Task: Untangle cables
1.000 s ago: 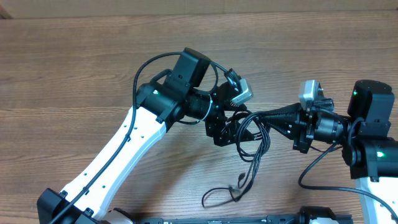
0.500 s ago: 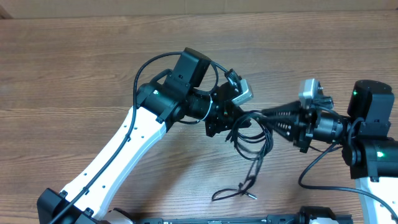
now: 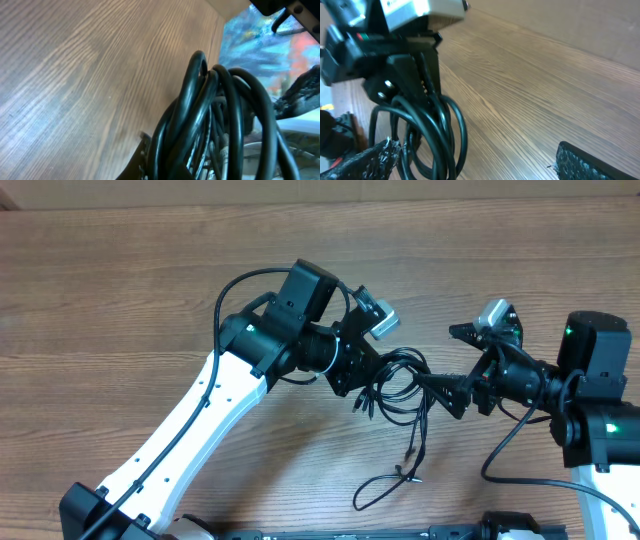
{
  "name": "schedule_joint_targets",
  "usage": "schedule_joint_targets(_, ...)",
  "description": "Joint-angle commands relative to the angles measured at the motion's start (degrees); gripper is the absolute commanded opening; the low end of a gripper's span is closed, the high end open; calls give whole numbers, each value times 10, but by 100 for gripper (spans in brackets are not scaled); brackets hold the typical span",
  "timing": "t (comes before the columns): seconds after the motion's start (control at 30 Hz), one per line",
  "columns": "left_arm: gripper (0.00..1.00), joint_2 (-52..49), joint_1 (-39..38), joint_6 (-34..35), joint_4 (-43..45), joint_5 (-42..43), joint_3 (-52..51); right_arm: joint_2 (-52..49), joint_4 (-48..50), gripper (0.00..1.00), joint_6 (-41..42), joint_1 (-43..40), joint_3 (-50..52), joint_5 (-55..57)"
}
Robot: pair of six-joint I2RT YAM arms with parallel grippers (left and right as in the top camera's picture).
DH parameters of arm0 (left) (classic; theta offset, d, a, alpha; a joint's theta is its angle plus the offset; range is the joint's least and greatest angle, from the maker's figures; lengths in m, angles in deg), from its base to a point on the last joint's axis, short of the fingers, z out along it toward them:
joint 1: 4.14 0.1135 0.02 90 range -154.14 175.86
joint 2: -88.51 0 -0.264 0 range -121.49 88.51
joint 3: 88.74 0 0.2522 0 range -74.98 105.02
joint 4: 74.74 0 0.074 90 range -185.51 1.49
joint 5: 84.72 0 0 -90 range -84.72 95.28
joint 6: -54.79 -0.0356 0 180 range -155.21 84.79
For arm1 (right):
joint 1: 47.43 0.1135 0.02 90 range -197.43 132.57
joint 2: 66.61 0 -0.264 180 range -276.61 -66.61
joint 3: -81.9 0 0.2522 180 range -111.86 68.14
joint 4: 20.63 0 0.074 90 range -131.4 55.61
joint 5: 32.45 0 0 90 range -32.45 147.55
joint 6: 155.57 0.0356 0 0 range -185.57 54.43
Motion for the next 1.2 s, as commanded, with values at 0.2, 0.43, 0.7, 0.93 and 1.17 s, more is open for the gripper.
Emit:
schedule_joint_targets(0.2,4,2,-10,254,52,132,9,2,31,100,-3,1,-7,35)
schedule_joint_targets(0.43,4,2,-55,337,81,131,9,2,65,100,-3,1,-7,28)
schedule_joint_targets(0.7,4,2,-84,350,95,105,9,2,93,100,0,1,-7,6)
schedule_joint_targets(0.93,4,2,-90,349,90,112,9,2,113,100,0,1,-7,-6)
schedule_joint_targets(1.17,4,2,-100,330,44,127,9,2,155,100,68,1,-7,78)
